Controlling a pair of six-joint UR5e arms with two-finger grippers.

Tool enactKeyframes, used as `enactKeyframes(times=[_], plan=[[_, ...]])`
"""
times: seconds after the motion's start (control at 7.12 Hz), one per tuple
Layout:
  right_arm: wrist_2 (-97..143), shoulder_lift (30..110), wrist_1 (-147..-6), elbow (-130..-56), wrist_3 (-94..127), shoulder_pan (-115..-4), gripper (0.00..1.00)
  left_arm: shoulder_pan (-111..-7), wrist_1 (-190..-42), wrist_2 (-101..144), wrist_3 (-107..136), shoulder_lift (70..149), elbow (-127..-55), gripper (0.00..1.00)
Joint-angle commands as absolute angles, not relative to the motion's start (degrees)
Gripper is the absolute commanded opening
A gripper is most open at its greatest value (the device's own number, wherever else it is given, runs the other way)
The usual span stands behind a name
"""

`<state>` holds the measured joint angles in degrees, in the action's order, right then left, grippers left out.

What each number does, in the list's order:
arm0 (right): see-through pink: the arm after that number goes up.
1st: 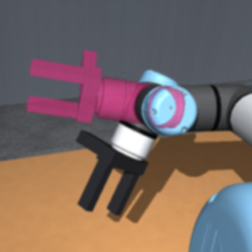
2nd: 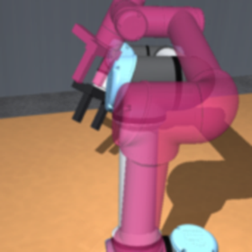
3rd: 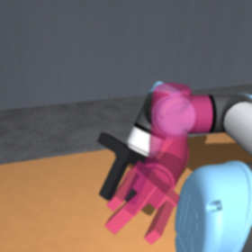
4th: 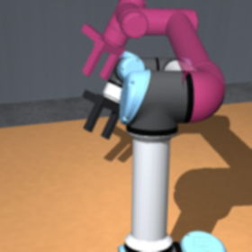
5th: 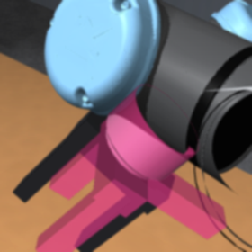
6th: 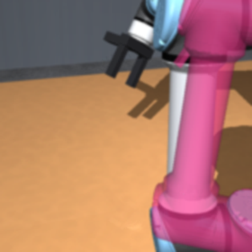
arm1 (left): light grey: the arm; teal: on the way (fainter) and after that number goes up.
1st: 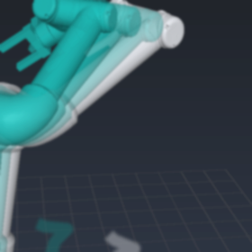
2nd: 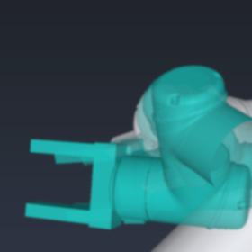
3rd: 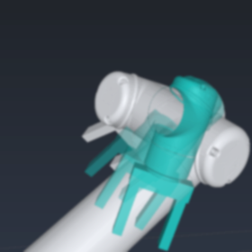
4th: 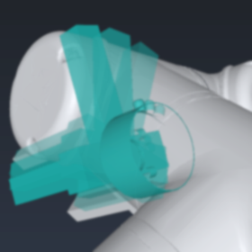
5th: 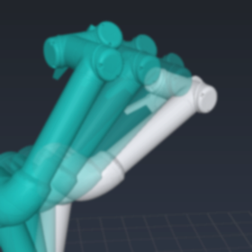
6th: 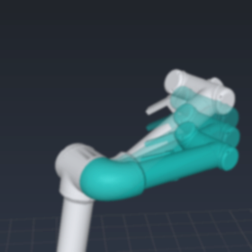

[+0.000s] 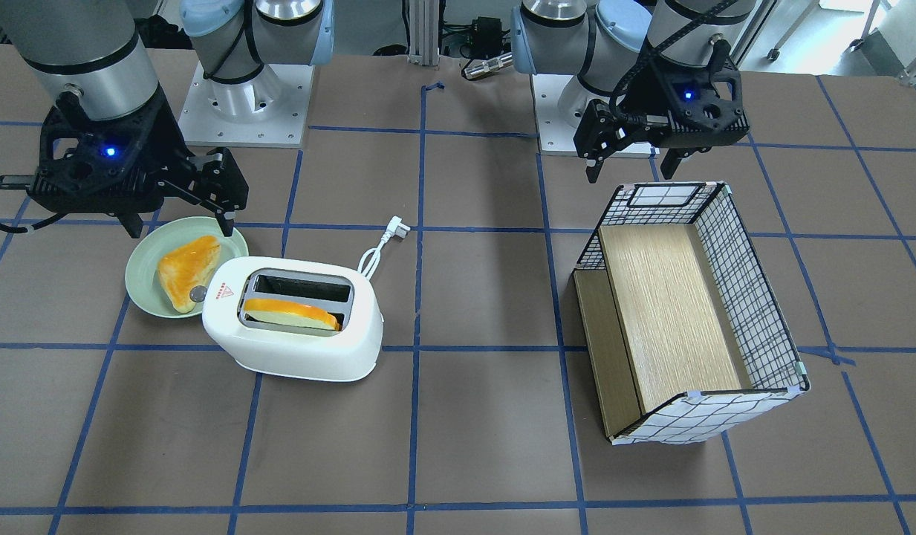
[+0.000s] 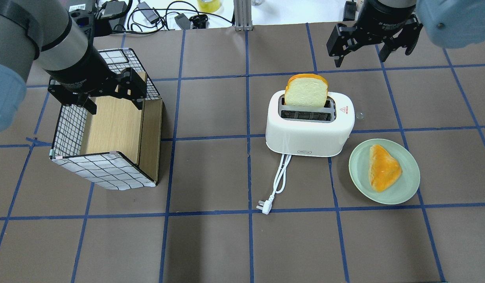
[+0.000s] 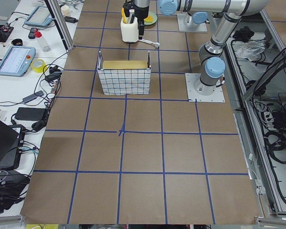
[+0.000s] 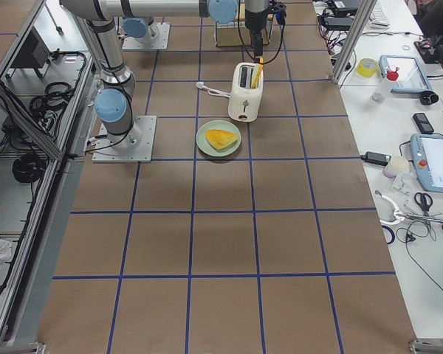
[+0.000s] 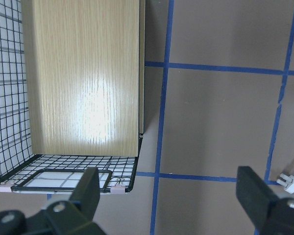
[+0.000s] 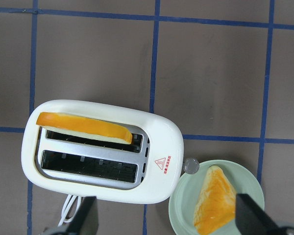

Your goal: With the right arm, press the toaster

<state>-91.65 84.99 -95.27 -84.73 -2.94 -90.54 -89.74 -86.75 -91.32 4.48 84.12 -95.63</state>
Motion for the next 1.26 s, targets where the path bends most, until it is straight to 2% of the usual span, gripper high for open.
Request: enactKeyframes(times=[0.0, 0.56, 0.84, 0.98, 1.12], plan=[[-91.7, 85.0, -95.3, -84.7, -3.1, -90.4, 1.00, -89.7, -86.7, -91.3, 4.5, 84.1, -95.6, 1.00], [-91.2, 84.9, -95.4, -84.7, -4.8, -89.1, 1.00, -89.7, -86.7, -91.3, 4.5, 84.1, -95.6, 1.00], [-87.7, 84.9, -95.0, -85.1, -11.7, -84.7, 1.00, -89.7, -86.7, -91.3, 4.5, 84.1, -95.6, 1.00], [-84.1, 84.9, -94.7, -85.6, -14.0, -82.0, 0.96, -89.7, -86.7, -91.3, 4.5, 84.1, -95.6, 1.00], [-82.8, 84.8, -94.0, -85.9, -17.9, -79.3, 0.82, -89.7, -86.7, -91.3, 4.5, 84.2, -95.6, 1.00]])
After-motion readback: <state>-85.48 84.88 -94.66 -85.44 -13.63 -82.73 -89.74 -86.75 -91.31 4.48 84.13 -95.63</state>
